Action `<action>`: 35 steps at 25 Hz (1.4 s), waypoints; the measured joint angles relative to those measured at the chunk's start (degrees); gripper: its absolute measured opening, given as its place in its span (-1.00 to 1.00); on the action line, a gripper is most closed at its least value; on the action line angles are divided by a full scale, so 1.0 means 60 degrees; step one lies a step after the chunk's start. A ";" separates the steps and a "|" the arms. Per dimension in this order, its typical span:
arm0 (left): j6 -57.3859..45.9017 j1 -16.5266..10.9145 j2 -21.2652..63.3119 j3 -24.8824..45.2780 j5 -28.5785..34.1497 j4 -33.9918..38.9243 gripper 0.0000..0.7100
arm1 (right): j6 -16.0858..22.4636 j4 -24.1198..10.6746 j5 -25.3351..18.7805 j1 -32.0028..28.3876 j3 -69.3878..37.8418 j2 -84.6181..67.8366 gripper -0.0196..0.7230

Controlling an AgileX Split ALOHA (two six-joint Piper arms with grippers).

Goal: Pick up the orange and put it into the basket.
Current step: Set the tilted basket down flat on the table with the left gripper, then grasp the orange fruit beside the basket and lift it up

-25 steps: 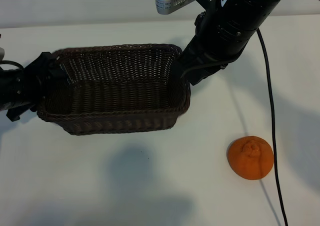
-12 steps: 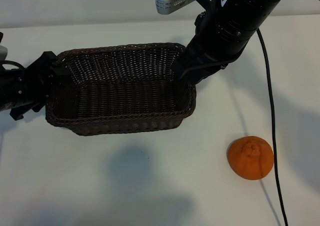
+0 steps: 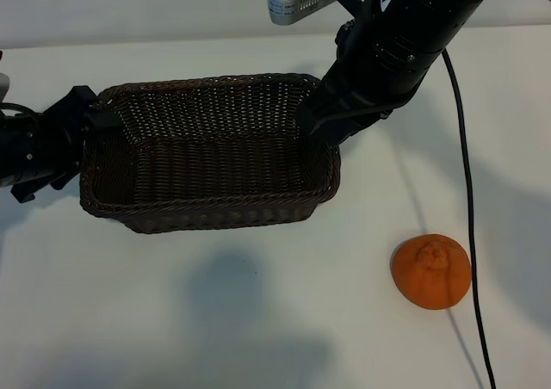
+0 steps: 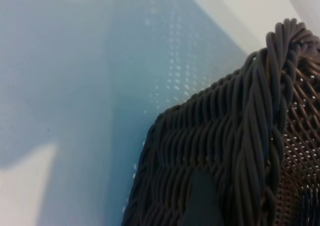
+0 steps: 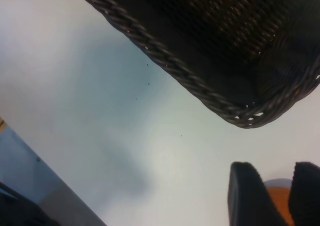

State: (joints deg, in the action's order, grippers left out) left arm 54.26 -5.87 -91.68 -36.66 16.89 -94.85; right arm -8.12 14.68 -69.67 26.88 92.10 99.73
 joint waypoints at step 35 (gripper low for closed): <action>-0.7120 0.0000 0.0777 -0.1692 0.2277 0.8289 0.66 | 0.0000 0.0003 -0.0003 0.0000 0.0000 0.0000 -0.30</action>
State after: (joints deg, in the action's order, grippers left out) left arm 11.54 -5.87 -87.02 -46.81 30.55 -45.12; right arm -8.12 14.69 -69.69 26.88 92.10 99.73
